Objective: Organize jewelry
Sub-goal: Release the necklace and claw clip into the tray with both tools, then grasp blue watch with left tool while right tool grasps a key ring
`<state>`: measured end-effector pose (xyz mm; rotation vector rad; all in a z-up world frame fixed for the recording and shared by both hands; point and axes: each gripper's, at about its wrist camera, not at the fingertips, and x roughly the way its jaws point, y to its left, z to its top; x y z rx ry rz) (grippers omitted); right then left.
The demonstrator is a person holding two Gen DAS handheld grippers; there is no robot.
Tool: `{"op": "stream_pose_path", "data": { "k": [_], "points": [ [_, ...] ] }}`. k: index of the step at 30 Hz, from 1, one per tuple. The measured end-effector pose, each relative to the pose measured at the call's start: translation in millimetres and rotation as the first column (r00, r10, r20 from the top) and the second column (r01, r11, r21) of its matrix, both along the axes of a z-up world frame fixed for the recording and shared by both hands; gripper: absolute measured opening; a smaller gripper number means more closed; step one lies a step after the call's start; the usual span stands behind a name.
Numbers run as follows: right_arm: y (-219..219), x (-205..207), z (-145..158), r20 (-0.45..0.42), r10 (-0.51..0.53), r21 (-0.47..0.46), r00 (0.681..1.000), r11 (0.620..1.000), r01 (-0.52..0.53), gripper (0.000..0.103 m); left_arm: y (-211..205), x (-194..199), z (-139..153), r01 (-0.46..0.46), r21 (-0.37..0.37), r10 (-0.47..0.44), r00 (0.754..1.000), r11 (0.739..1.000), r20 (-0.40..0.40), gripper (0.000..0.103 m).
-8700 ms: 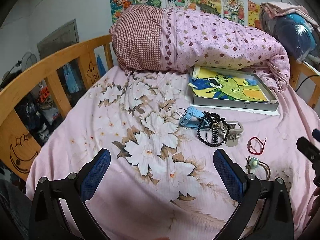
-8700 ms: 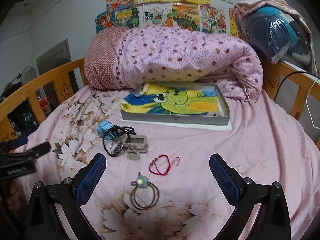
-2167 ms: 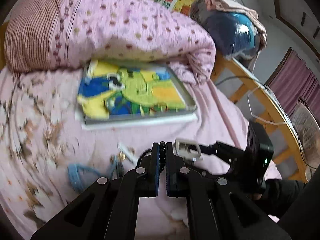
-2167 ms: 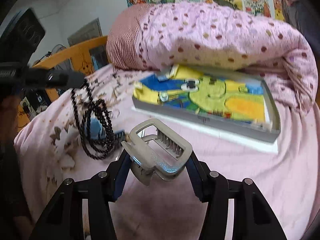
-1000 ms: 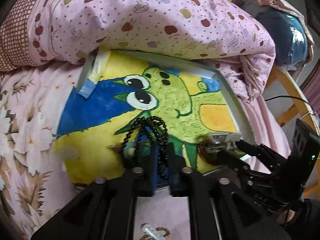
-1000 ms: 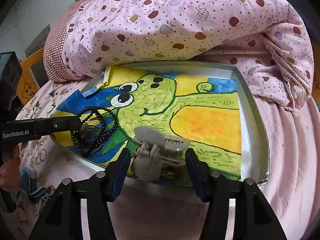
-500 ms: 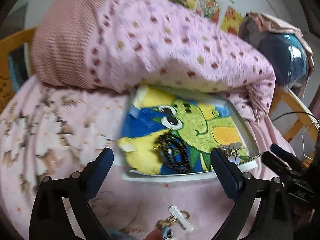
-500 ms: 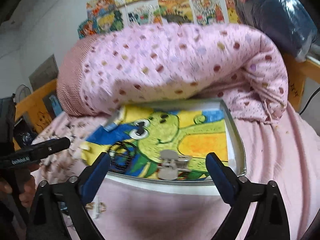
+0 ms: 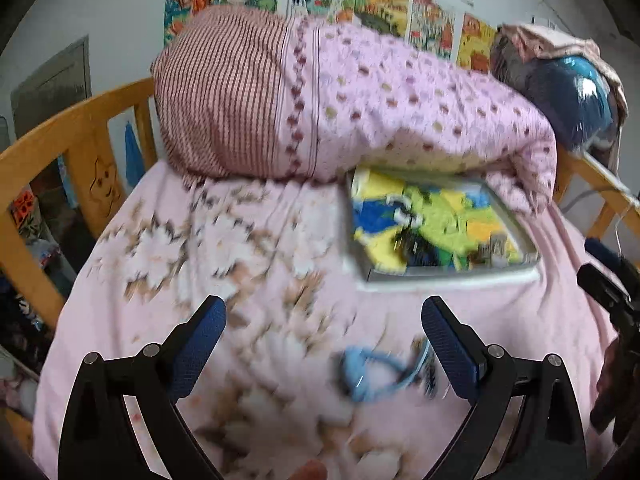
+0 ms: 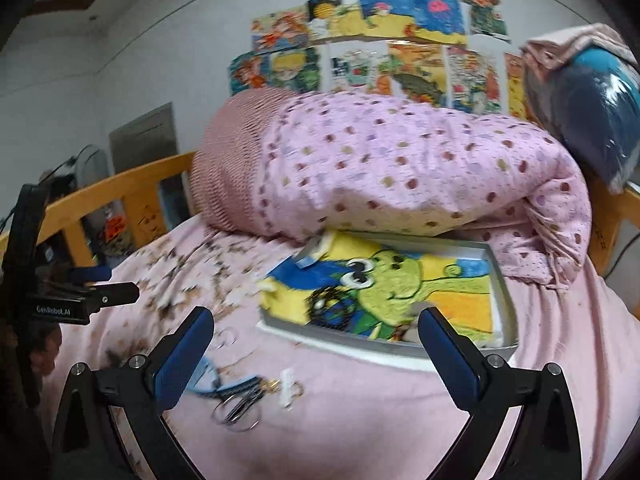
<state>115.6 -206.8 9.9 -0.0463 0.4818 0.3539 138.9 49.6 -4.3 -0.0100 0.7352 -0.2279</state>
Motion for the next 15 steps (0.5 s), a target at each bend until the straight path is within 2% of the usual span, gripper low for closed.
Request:
{"op": "stream_pose_path", "data": {
  "k": [4, 8, 15],
  "points": [
    [16, -10, -16, -0.052, 0.052, -0.033, 0.997, 0.998, -0.054, 0.103, 13, -15, -16, 0.010, 0.004, -0.010, 0.996, 1.000, -0.094, 0.096],
    [26, -11, -38, -0.135, 0.083, -0.069, 0.987, 0.993, -0.093, 0.103, 16, -19, -36, 0.005, -0.025, -0.009, 0.982, 1.000, -0.190, 0.096],
    [33, -10, -75, -0.267, 0.074, -0.097, 0.961, 0.990, -0.103, 0.103, 19, -4, -63, 0.017, -0.141, -0.058, 0.955, 0.990, -0.291, 0.095]
  ]
}}
